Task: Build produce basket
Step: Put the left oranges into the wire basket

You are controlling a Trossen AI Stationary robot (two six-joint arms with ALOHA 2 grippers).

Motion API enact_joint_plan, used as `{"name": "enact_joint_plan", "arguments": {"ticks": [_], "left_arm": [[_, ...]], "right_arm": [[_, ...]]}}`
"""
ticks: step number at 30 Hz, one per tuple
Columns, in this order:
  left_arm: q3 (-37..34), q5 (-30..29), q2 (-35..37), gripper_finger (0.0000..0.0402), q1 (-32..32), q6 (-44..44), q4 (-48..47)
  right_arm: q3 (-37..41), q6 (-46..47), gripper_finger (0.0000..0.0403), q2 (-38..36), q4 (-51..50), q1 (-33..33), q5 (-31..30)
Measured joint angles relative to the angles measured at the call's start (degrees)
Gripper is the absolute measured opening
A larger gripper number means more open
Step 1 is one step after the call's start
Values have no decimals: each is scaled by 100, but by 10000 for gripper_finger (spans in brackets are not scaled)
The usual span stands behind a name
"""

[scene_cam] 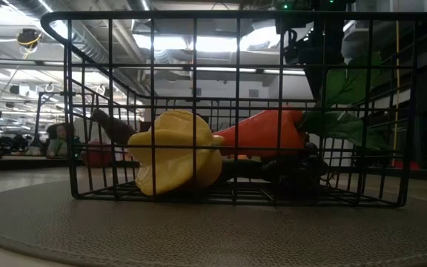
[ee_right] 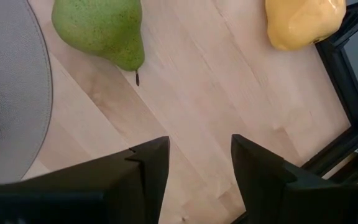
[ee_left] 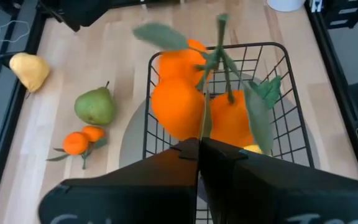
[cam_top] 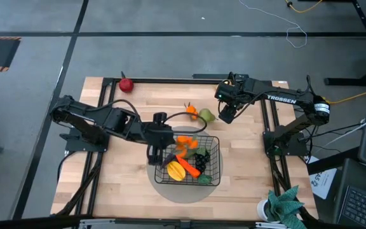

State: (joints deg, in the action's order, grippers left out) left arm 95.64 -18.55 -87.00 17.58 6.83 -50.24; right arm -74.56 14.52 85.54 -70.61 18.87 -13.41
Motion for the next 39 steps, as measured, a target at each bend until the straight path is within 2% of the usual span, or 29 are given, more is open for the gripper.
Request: {"name": "enact_joint_plan", "arguments": {"ticks": [39], "left_arm": [[-4, -4, 0, 0, 92, 8, 9]], "right_arm": [[0, -4, 161, 0, 9, 0, 0]]}}
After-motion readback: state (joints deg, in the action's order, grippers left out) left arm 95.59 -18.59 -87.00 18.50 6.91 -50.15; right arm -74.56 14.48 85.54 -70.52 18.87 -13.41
